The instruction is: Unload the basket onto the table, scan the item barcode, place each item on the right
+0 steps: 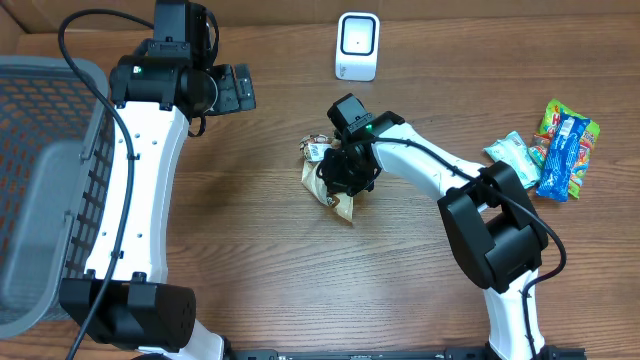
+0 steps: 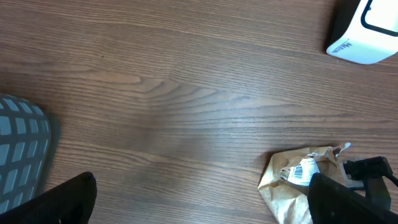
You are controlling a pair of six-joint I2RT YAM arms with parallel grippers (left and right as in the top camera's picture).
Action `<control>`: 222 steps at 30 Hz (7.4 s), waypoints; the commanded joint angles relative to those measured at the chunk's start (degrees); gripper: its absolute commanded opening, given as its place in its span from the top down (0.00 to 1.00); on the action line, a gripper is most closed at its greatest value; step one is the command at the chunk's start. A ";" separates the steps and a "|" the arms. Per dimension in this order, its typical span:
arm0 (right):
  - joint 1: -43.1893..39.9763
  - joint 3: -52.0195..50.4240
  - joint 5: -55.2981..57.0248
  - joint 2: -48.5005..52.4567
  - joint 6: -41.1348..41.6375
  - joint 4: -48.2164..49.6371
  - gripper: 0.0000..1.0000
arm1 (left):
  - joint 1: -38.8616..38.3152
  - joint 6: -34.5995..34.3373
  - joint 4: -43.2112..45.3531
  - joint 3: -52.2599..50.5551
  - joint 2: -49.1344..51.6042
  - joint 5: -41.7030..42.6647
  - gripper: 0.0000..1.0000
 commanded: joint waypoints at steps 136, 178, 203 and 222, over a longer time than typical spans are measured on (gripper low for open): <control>-3.56 8.76 75.45 -5.11 -55.56 40.48 0.96 | -0.11 0.24 0.09 1.49 0.28 -0.50 0.00; -25.35 16.39 33.83 -1.11 -45.77 9.81 0.00 | -0.11 0.24 0.09 1.49 0.28 -0.50 0.00; -30.80 16.22 25.24 10.73 -58.16 19.17 0.05 | -0.11 0.24 0.09 1.49 0.28 -0.50 0.00; -29.99 16.44 3.72 -0.02 -38.93 7.50 0.96 | -0.11 0.24 0.11 1.49 0.28 -0.50 0.00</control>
